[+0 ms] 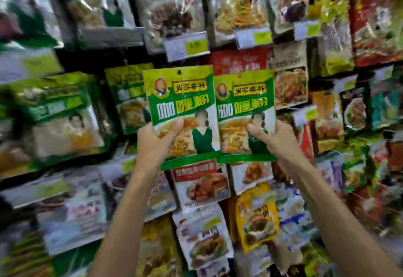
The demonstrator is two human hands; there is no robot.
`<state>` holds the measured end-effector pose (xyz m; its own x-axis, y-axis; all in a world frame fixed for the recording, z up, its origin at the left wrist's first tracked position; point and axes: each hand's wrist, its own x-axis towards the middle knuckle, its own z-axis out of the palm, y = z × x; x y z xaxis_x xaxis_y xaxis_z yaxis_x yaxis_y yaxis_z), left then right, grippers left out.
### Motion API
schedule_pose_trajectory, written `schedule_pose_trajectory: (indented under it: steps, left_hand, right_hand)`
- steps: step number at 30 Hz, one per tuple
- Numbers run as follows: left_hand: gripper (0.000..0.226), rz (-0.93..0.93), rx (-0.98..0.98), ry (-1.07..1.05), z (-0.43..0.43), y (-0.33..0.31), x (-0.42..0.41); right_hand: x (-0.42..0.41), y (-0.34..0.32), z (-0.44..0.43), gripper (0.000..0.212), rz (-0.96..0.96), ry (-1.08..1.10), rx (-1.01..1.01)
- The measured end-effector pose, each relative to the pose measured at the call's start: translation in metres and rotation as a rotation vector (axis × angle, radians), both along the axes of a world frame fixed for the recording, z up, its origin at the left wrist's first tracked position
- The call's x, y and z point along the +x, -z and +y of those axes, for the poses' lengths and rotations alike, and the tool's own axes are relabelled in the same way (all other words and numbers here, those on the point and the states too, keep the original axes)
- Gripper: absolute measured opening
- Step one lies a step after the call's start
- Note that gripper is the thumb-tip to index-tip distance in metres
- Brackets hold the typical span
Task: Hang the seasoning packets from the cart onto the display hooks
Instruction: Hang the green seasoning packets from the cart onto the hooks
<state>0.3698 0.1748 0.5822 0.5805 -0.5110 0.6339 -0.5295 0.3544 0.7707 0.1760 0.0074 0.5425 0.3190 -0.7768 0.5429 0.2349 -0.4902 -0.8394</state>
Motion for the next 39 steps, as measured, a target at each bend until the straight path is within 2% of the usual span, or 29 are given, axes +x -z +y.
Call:
schedule_pose_trajectory:
  steps: [2, 3, 7, 10, 12, 15, 19, 22, 23, 25, 29, 32, 39]
  left_hand:
    - [0.001, 0.005, -0.014, -0.052, 0.029, -0.013, 0.023]
    - [0.008, 0.005, -0.029, -0.079, 0.044, -0.018, 0.034]
    - [0.042, -0.014, -0.074, -0.169, 0.097, -0.03, 0.073]
    - [0.042, 0.022, -0.094, -0.261, 0.128, -0.034, 0.097]
    - [0.042, 0.065, -0.117, -0.308, 0.145, -0.036, 0.114]
    - [0.064, 0.116, -0.134, -0.318, 0.164, -0.039, 0.132]
    - [0.057, 0.101, -0.171, -0.35, 0.175, -0.043, 0.147]
    - [0.044, 0.064, -0.19, -0.326, 0.174, -0.046, 0.15]
    - [0.039, 0.06, -0.192, -0.319, 0.172, -0.048, 0.151]
    - [0.032, 0.054, -0.201, -0.304, 0.168, -0.049, 0.151]
    - [0.035, 0.06, -0.2, -0.277, 0.156, -0.051, 0.148]
    - [0.021, 0.068, -0.193, -0.243, 0.149, -0.052, 0.145]
    - [0.031, 0.085, -0.196, -0.182, 0.142, -0.056, 0.134]
  right_hand:
    - [0.029, -0.014, 0.014, 0.067, 0.007, -0.109, -0.034]
    - [0.042, -0.02, 0.02, 0.074, 0.008, -0.157, -0.038]
    - [0.092, -0.037, 0.041, 0.066, -0.001, -0.278, -0.037]
    - [0.126, -0.046, 0.051, 0.078, -0.007, -0.357, -0.03]
    - [0.145, -0.051, 0.06, 0.075, -0.002, -0.408, -0.017]
    - [0.169, -0.06, 0.072, 0.077, 0.036, -0.475, -0.003]
    - [0.194, -0.074, 0.077, 0.073, 0.01, -0.513, 0.016]
    - [0.205, -0.079, 0.074, 0.037, 0.01, -0.506, 0.039]
    - [0.206, -0.08, 0.072, 0.032, 0.015, -0.504, 0.04]
    - [0.206, -0.08, 0.069, 0.029, 0.014, -0.503, 0.048]
    - [0.203, -0.079, 0.066, 0.028, 0.034, -0.507, 0.084]
    - [0.202, -0.078, 0.065, 0.019, 0.042, -0.505, 0.112]
    - [0.211, -0.083, 0.064, 0.031, 0.09, -0.483, 0.116]
